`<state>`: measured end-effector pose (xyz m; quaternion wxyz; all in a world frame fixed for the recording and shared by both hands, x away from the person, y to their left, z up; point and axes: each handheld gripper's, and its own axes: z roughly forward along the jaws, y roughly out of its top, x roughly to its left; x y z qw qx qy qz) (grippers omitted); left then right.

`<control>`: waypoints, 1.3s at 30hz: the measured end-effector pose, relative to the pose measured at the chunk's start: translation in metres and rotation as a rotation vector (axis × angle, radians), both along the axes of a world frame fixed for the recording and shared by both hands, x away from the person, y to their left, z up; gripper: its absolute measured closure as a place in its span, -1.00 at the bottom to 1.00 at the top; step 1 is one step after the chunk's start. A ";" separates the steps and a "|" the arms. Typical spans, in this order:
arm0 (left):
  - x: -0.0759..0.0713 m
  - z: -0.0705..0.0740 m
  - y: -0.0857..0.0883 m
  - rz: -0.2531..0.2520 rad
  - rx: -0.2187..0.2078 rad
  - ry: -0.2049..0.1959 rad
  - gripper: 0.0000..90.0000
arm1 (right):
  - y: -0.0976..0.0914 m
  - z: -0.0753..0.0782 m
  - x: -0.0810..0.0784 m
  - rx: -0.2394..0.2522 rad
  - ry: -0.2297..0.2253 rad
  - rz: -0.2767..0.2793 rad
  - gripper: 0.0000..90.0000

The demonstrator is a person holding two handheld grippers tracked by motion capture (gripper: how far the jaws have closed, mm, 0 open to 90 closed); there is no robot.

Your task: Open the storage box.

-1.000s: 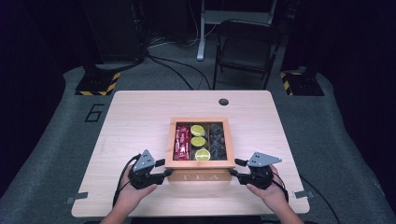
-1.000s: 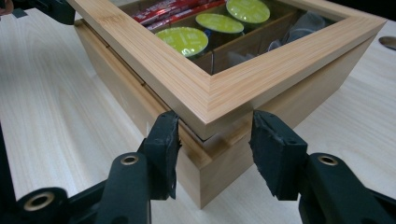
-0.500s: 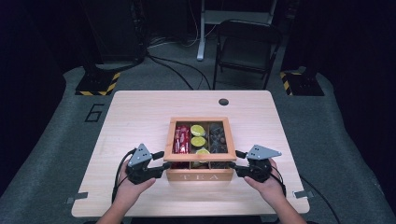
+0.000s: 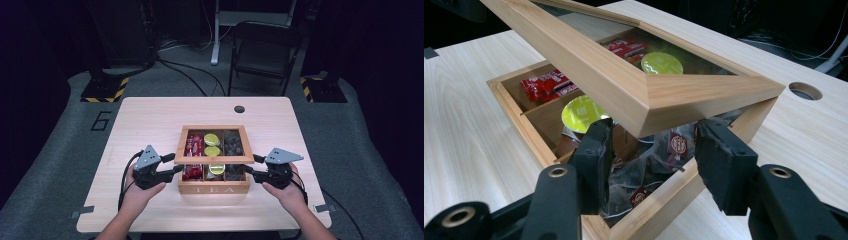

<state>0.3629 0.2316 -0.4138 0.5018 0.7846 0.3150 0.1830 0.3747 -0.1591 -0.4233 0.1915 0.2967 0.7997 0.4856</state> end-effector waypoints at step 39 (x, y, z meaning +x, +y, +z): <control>0.028 0.040 0.000 0.006 -0.012 -0.024 0.10 | 0.001 0.049 0.026 0.009 -0.066 -0.008 0.11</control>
